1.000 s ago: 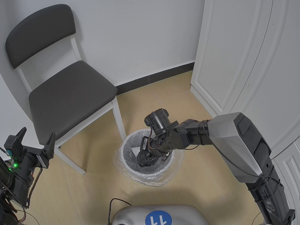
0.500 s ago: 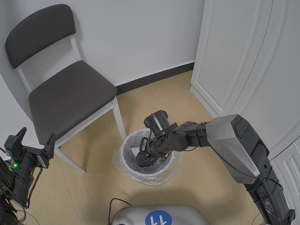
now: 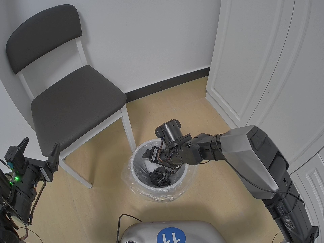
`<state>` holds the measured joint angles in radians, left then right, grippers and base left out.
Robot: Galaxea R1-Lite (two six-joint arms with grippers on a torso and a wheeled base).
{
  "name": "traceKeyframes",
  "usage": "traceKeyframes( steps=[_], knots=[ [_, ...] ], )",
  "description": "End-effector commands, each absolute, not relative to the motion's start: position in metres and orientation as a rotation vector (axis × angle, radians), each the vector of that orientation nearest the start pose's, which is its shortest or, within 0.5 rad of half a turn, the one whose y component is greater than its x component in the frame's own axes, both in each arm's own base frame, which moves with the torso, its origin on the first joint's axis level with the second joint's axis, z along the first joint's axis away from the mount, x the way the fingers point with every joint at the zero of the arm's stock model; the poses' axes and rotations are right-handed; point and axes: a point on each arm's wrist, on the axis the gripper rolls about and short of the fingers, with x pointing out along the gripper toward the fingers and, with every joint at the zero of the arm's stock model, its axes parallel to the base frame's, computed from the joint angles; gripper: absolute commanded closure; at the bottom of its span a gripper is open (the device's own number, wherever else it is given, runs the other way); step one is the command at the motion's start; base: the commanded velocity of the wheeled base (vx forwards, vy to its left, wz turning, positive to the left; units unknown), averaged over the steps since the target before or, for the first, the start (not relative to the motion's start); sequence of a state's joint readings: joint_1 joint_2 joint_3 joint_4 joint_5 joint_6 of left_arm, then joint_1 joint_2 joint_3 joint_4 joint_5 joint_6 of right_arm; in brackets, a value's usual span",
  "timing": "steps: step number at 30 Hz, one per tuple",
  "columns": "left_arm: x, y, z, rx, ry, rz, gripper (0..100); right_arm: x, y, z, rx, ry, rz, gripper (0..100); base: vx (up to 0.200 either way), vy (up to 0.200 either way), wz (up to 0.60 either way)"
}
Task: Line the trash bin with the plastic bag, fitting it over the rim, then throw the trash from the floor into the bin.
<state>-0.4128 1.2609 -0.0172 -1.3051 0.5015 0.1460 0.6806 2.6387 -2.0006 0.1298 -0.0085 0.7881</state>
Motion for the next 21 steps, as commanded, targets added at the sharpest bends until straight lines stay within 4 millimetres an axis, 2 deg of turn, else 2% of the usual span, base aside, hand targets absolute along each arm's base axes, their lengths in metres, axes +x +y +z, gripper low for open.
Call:
traceKeyframes(
  steps=[1, 8, 10, 11, 19, 21],
  knots=[
    [0.127, -0.044, 0.148, 0.125, -0.036, 0.092, 0, 0.406, 0.328, 0.033, 0.464, 0.922, 0.308, 0, 0.000, 0.000, 0.00],
    [0.127, -0.044, 0.148, 0.125, -0.037, 0.092, 0, 0.402, 0.321, 0.061, 0.446, 0.910, 0.313, 0, 0.000, 0.000, 0.00],
    [0.127, -0.044, 0.148, 0.125, -0.037, 0.092, 0, 0.402, 0.321, 0.061, 0.446, 0.910, 0.313, 0, 0.000, 0.000, 0.00],
    [0.127, -0.044, 0.148, 0.124, -0.040, 0.092, 0, 0.400, 0.316, 0.073, 0.431, 0.917, 0.309, 0, 0.000, 0.000, 0.00],
    [0.126, -0.044, 0.149, 0.123, -0.043, 0.091, 0, 0.400, 0.307, 0.098, 0.424, 0.870, 0.330, 0, 0.000, 0.000, 0.00],
    [0.126, -0.044, 0.148, 0.124, -0.040, 0.089, 0, 0.398, 0.305, 0.098, 0.404, 0.875, 0.333, 0, 0.000, 0.000, 0.00]
  ],
)
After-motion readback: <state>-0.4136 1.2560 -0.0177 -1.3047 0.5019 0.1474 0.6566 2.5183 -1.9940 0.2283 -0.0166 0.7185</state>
